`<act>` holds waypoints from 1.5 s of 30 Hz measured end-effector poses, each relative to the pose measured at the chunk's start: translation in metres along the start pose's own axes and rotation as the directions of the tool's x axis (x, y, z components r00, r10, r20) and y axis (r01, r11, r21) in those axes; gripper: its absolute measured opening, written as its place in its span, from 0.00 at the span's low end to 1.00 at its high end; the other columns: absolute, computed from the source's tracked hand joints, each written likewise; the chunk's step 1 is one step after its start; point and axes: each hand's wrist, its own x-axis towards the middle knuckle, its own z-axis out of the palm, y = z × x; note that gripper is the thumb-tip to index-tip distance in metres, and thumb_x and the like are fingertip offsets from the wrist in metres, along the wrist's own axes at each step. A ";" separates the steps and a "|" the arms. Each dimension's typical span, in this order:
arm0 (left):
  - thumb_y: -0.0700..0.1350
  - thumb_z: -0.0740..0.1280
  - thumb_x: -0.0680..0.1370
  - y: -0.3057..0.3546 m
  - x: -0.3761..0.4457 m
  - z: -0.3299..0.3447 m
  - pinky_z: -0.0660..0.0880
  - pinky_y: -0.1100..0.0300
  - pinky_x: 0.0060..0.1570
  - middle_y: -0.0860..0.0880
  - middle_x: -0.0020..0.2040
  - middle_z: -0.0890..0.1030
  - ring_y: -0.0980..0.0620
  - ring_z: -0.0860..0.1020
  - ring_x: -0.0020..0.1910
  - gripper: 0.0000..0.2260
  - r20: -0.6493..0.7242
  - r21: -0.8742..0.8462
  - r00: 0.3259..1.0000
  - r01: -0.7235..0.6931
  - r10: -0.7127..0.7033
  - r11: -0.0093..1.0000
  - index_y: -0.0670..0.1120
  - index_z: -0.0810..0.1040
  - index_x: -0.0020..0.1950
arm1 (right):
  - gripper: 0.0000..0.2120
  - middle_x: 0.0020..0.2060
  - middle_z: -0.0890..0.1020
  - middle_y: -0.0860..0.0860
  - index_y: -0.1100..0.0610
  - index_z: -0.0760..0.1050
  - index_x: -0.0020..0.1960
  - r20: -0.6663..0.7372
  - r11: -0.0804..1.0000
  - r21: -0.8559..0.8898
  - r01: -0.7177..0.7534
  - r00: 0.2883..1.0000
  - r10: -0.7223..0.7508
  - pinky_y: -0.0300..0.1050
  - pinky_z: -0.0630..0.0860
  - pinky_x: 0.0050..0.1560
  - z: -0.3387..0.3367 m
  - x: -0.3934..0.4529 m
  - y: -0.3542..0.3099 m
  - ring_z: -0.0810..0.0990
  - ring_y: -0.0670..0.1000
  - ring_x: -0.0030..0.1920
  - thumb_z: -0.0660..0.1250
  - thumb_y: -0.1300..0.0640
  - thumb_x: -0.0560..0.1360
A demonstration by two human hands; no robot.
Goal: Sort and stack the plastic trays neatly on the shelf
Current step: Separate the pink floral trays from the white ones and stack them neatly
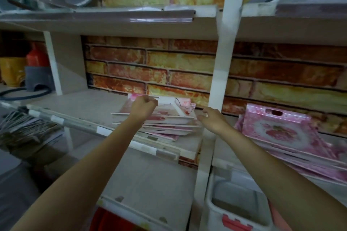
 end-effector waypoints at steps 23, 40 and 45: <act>0.38 0.64 0.76 0.169 -0.171 0.303 0.69 0.62 0.36 0.48 0.32 0.80 0.54 0.78 0.34 0.12 0.525 -0.214 0.849 0.064 0.059 0.975 0.46 0.73 0.32 | 0.06 0.45 0.77 0.56 0.58 0.76 0.48 -0.282 0.981 0.039 -0.192 0.939 0.195 0.37 0.65 0.44 -0.239 -0.154 0.240 0.74 0.51 0.45 0.63 0.56 0.77; 0.43 0.63 0.76 0.290 -0.327 0.532 0.71 0.61 0.39 0.44 0.45 0.81 0.47 0.78 0.42 0.07 0.799 -0.146 0.585 -0.041 0.142 0.988 0.43 0.79 0.45 | 0.10 0.41 0.77 0.54 0.60 0.79 0.48 -0.392 0.890 0.087 -0.447 0.806 0.443 0.41 0.69 0.49 -0.407 -0.282 0.417 0.74 0.52 0.46 0.62 0.56 0.78; 0.47 0.63 0.77 0.306 -0.317 0.583 0.68 0.63 0.28 0.43 0.39 0.81 0.48 0.76 0.32 0.16 0.821 -0.091 0.562 -0.044 0.100 0.995 0.37 0.75 0.58 | 0.18 0.46 0.76 0.58 0.68 0.76 0.58 -0.365 0.875 0.057 -0.481 0.806 0.466 0.43 0.68 0.49 -0.439 -0.272 0.444 0.75 0.55 0.48 0.61 0.53 0.79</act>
